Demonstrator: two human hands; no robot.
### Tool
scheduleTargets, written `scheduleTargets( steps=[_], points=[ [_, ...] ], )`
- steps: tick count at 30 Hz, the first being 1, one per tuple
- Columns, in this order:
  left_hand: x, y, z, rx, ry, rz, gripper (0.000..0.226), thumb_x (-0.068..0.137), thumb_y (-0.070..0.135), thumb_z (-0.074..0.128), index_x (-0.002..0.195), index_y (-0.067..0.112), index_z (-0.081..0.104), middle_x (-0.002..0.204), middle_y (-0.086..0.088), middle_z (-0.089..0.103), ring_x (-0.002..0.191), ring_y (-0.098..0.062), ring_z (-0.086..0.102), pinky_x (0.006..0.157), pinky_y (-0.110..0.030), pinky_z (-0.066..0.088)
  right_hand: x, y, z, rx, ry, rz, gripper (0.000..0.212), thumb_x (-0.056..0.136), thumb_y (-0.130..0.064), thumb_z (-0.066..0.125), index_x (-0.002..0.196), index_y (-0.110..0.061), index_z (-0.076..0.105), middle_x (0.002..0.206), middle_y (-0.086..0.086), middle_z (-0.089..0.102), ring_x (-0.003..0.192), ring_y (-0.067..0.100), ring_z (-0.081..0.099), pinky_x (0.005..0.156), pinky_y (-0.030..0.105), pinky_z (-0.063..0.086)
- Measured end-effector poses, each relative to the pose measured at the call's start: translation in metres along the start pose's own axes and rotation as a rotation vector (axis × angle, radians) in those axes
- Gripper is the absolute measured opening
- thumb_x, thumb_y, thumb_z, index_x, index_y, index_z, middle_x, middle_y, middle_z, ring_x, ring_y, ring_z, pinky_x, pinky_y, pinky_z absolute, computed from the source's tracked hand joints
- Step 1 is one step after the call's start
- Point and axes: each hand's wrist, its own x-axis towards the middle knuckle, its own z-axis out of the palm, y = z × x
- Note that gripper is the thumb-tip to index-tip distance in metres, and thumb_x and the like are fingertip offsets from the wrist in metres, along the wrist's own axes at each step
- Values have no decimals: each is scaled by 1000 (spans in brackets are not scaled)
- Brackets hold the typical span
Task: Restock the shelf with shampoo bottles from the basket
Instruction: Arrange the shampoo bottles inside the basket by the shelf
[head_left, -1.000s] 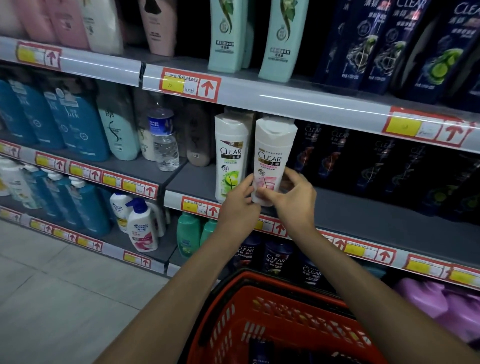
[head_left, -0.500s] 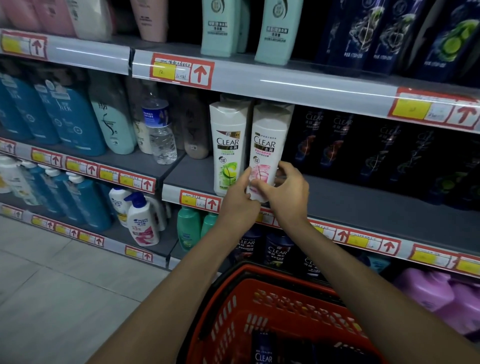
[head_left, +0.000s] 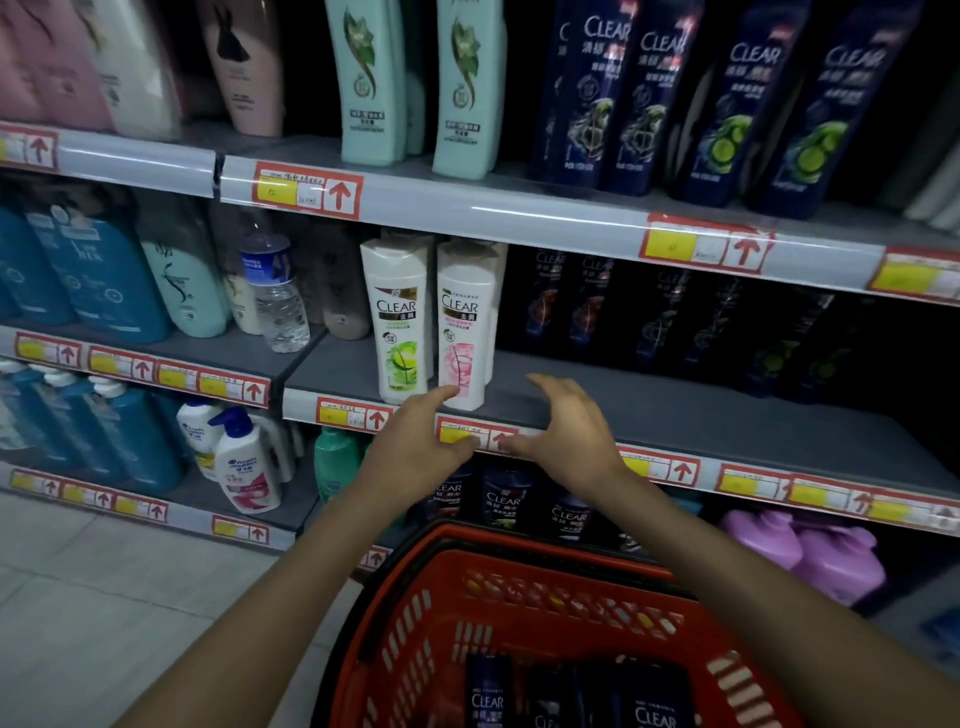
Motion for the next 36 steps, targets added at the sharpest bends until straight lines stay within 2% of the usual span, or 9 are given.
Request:
scheduleTargets(
  steps=[3,6,12,16,19,24,28,32,36],
  points=[
    [-21,8,3,180,-24,126,86,74,63,72,149,31,42,145,8,50,132,-15,49,105,-40,48,-30,16,-19,-65,-101,-5,106,72,-50,88,158,-23,32,158,2,35,144,22,38,116,35,37],
    [-45,20,12,344,-15,216,85,77,67,65,151,32,41,152,6,45,141,-16,42,110,-38,44,-63,37,-32,-188,-175,-28,118,67,-58,88,161,-25,24,164,9,23,151,27,25,121,40,31],
    [-100,24,57,441,-238,138,96,74,86,47,156,40,26,166,9,18,154,-17,16,120,-48,30,-137,91,-49,-261,-399,5,135,61,-65,86,163,-31,4,169,12,2,157,29,2,126,43,19],
    [-125,18,80,545,-402,136,104,67,97,35,156,44,22,167,12,12,154,-15,16,120,-45,31,-188,131,-55,-278,-524,17,130,65,-57,88,163,-28,7,165,10,11,154,31,14,124,39,25],
    [-143,12,96,555,-477,99,96,72,89,46,155,44,25,165,15,18,149,-13,29,116,-38,36,-218,153,-52,-278,-694,80,117,73,-47,86,162,-28,13,160,10,20,149,35,27,121,40,31],
    [-165,-3,136,539,-594,9,91,72,85,51,150,41,35,153,14,40,137,-10,45,109,-33,45,-252,179,-19,-246,-966,206,111,84,-43,81,164,-24,6,170,13,7,153,32,23,122,37,30],
    [-174,-3,181,491,-745,-53,77,78,73,60,145,38,44,141,12,57,124,-8,57,103,-30,49,-271,196,8,-164,-987,262,95,87,-37,78,161,-24,20,161,11,27,139,30,43,114,36,41],
    [-177,7,225,422,-865,-149,62,87,46,72,142,32,48,130,5,63,113,-11,61,98,-27,50,-277,203,28,-80,-898,385,96,86,-30,80,159,-13,21,156,16,38,136,32,48,112,36,44],
    [-171,19,267,161,-836,-367,59,87,27,76,140,20,50,121,-1,62,108,-18,63,93,-28,52,-272,207,40,30,-782,536,80,90,-26,73,154,-8,29,141,16,55,126,30,57,104,34,50]
  ],
)
